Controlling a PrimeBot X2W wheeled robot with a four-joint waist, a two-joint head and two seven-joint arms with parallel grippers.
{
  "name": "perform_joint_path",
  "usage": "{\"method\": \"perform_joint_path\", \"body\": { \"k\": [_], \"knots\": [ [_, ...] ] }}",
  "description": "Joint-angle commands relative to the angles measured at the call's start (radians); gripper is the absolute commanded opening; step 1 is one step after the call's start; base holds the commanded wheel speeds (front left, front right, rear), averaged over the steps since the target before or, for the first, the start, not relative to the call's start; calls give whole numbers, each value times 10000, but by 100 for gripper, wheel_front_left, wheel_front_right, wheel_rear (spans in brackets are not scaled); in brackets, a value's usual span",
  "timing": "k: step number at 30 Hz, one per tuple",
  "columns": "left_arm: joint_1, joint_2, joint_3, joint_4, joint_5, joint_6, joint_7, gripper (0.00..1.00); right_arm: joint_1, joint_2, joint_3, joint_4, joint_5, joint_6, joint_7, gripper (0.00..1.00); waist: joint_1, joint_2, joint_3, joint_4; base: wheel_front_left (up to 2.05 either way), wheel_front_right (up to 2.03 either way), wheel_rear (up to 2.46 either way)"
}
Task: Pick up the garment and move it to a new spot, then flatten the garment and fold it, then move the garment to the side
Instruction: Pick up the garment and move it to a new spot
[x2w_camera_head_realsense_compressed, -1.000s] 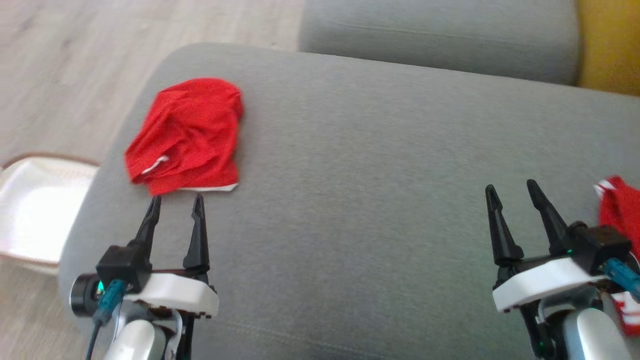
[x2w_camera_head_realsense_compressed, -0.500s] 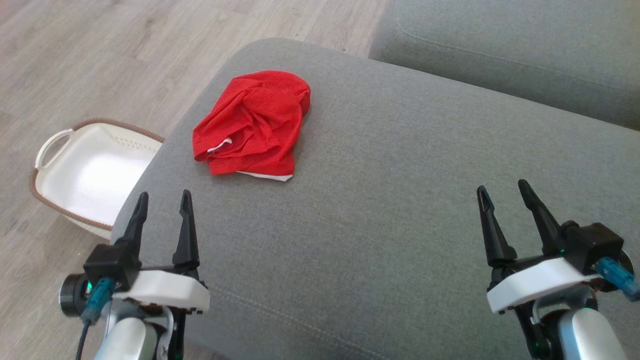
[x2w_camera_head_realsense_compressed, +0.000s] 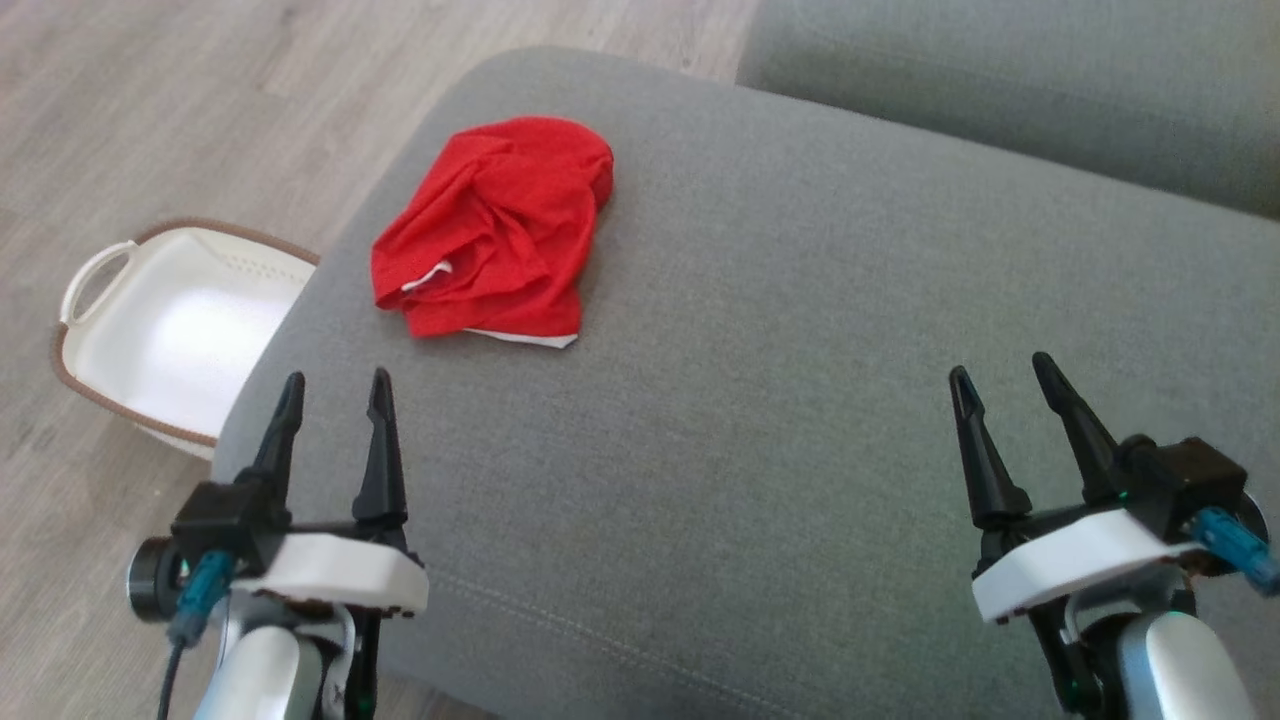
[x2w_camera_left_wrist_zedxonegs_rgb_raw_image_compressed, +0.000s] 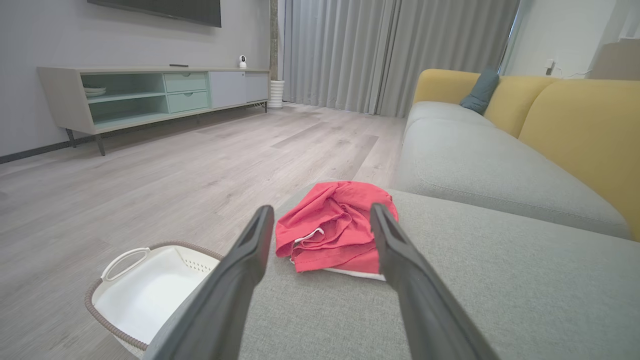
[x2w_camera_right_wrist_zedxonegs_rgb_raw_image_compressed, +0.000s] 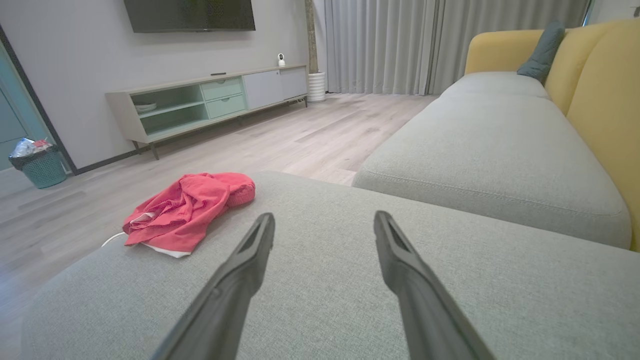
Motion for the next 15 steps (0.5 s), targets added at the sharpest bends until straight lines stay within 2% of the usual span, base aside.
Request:
{"method": "perform_joint_path", "body": {
  "k": [1,7,12,15],
  "knots": [
    [-802,-13,492,-242,93,-81,-89,100,-433,-164,291,-495,-67,-9,95,100,0,0,398,-217,0,0,0],
    [-1732,-339,861,540,36,-493,-89,100,-768,-465,357,-872,-102,-9,424,100,0,0,1347,-585,0,0,0],
    [-3173,-565,1153,2196,-156,-1126,-89,100,-1194,-769,501,-1241,-106,-9,717,100,0,0,2400,-1030,0,0,0],
    [-4150,-627,1257,3736,-392,-1580,-89,100,-1402,-938,489,-1388,-98,-9,803,100,0,0,2878,-1200,0,0,0]
  ]
}}
